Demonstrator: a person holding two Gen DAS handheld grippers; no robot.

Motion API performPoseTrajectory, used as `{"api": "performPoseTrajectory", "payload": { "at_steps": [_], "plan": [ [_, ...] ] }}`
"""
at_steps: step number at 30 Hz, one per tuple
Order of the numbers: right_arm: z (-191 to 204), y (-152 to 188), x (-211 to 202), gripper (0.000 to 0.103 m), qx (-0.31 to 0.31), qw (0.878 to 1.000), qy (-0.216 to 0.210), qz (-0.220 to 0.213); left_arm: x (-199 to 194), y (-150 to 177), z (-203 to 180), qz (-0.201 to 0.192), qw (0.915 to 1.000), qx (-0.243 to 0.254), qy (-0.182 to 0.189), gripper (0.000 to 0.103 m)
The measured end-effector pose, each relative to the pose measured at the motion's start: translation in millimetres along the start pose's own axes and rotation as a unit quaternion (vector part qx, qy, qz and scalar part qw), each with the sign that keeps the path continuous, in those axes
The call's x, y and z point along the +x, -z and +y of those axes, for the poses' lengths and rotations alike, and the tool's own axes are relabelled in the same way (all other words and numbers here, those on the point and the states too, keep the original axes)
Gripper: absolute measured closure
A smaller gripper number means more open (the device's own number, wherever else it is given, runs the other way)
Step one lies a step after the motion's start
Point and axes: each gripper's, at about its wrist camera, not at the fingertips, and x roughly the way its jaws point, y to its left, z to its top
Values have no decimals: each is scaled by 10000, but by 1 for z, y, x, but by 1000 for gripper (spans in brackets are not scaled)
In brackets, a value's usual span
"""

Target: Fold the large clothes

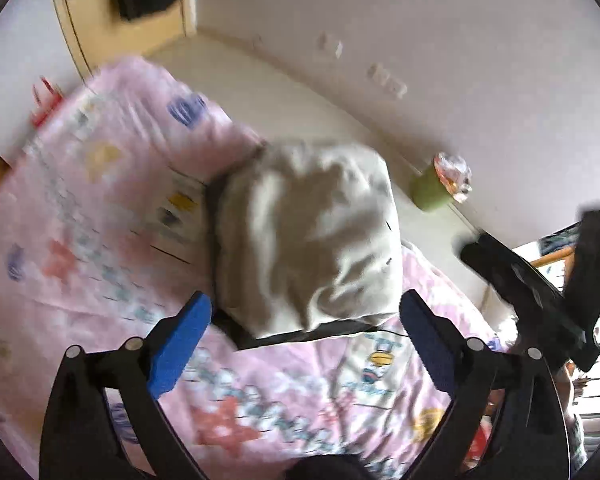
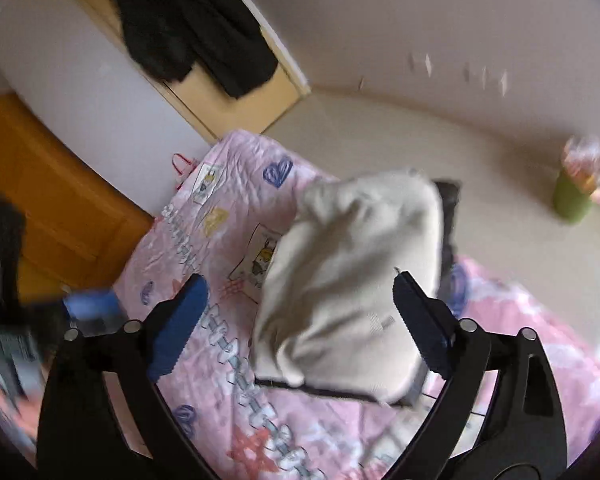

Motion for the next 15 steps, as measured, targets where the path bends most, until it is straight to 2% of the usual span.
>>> {"api": "performPoseTrajectory", "payload": {
  "at_steps": [3, 5, 8, 10, 15],
  "plan": [
    [27, 13, -63, 6, 78, 9986, 402, -335, -61, 6, 4, -450, 9978, 185, -444, 8],
    [46, 20, -95, 6, 97, 9955, 816, -480, -89, 15, 6, -697, 9948, 351, -661, 8],
    [70, 33, -145, 6, 221, 9853, 1435, -905, -128, 35, -2, -1092, 9867, 544, -1077, 8],
    [84, 42, -169, 6, 493, 9735, 2040, -911, -148, 50, -5, -1183, 9868, 528, -972, 8],
    [115, 60, -202, 6, 530, 9771, 1859, -892, -153, 82, -5, -907, 9948, 352, -285, 8]
  ]
}}
